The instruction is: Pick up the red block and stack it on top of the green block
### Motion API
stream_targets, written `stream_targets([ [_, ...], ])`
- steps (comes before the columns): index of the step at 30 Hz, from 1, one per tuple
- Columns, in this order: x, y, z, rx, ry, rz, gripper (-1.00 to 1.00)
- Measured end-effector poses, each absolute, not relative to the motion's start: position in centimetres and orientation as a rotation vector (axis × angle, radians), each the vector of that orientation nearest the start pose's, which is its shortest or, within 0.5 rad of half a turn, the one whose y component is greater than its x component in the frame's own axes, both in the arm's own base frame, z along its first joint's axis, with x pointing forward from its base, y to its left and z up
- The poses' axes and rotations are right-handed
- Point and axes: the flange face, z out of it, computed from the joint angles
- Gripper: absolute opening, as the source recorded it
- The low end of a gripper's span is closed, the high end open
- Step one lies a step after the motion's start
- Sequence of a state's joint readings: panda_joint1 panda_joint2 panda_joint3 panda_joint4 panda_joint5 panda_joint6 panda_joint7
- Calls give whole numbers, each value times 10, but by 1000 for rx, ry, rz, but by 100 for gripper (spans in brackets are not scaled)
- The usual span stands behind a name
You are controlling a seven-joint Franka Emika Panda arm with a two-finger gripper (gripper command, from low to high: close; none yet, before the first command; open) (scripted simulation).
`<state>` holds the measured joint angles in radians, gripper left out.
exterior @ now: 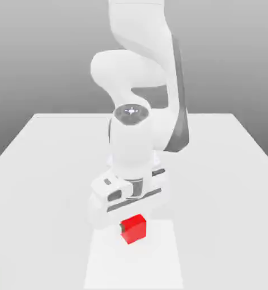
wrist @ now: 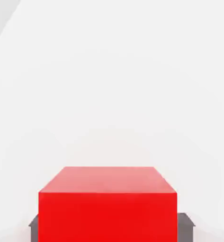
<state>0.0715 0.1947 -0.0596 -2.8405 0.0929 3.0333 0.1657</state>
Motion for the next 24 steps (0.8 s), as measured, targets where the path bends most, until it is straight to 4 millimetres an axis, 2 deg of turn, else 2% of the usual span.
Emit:
stream_targets([
  [1, 352, -5, 143, -3119, 384, 2, -100],
  [3, 353, -5, 152, -3119, 383, 1, -100],
  [9, 353, -5, 201, -3118, 385, 1, -100],
  [10, 358, -12, 206, -3112, 440, 1, -100],
  [14, 394, -58, 218, -3049, 799, 1, -100],
  [19, 437, -125, 227, -2898, 1255, 0, -100],
  [24, 467, -199, 236, -2677, 1673, -1, -100],
])
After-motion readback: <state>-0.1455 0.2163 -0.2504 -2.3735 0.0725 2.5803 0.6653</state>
